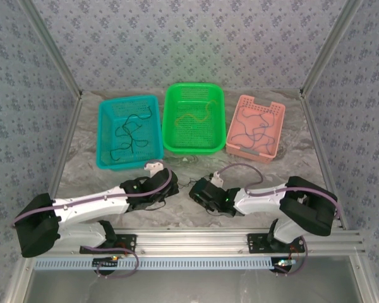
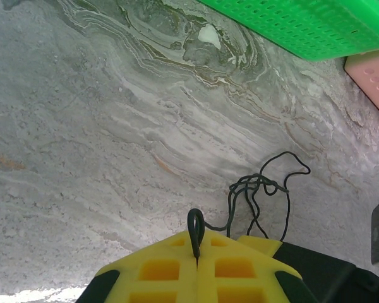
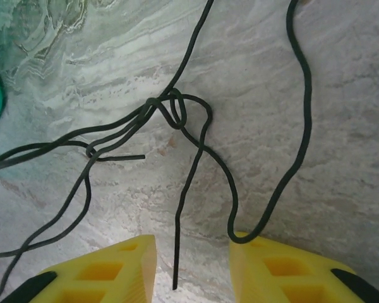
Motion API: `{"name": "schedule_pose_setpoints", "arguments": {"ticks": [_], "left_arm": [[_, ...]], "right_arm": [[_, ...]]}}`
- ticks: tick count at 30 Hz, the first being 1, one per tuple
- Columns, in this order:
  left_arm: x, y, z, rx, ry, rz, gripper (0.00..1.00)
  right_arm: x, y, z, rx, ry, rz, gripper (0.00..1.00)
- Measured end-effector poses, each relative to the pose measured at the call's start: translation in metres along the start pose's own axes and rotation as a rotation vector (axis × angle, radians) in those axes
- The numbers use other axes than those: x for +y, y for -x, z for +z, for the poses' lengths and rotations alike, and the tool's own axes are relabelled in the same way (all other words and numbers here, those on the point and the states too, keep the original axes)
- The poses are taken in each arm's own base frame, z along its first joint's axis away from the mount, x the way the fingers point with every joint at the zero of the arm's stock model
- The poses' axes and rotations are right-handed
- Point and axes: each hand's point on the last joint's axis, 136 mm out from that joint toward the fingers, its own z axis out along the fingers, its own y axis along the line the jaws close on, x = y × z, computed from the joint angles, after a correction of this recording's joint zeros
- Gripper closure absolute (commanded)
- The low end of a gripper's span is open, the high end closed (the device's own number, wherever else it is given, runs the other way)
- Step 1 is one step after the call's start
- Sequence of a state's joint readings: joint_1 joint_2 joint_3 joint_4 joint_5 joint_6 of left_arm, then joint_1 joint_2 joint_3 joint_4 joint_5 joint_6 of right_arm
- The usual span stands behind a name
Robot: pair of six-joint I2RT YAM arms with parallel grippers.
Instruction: Untangle the cables
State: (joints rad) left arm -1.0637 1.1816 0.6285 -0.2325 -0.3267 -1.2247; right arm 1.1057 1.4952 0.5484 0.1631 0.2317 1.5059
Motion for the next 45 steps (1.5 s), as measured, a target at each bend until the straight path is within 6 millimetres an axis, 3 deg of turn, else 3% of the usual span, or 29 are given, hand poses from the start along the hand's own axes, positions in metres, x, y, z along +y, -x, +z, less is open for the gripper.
{"name": "schedule_pose_setpoints", "arguments": {"ticks": [4,9,15,19,25,31,35,42,45], "left_arm": [[-0.001,-0.002,-0.001,0.001,-0.006,0.007,1.0],[-0.002,-0.003,-0.003,0.002,-0.011,0.011,1.0],[0.0,0.004,-0.009,-0.026,-0.008,0.009,1.0],[0.005,0.013,-0.015,-0.049,0.002,0.004,1.0],[0.014,0.02,-0.016,-0.066,0.035,0.012,1.0],[0.019,0.022,-0.018,-0.072,0.052,0.025,1.0],[0.017,0.025,-0.021,-0.079,0.036,0.025,1.0],[0.019,0.025,-0.02,-0.074,0.048,0.052,1.0],[0.026,0.024,-0.021,-0.074,0.076,0.077,1.0]], "right_arm": [[0.007,0.003,0.004,-0.007,0.024,0.036,0.77],[0.011,0.013,0.006,-0.025,0.041,0.062,0.98],[0.01,0.019,-0.001,-0.038,0.041,0.027,1.0],[0.006,0.031,-0.034,-0.079,0.068,-0.009,1.0],[0.015,0.07,-0.109,-0.194,0.182,-0.05,1.0],[-0.011,0.116,-0.153,-0.303,0.148,-0.052,1.0],[-0.021,0.124,-0.158,-0.286,0.114,-0.074,1.0],[-0.035,0.109,-0.133,-0.179,0.012,-0.154,1.0],[-0.038,0.109,-0.137,-0.181,0.005,-0.168,1.0]]}}
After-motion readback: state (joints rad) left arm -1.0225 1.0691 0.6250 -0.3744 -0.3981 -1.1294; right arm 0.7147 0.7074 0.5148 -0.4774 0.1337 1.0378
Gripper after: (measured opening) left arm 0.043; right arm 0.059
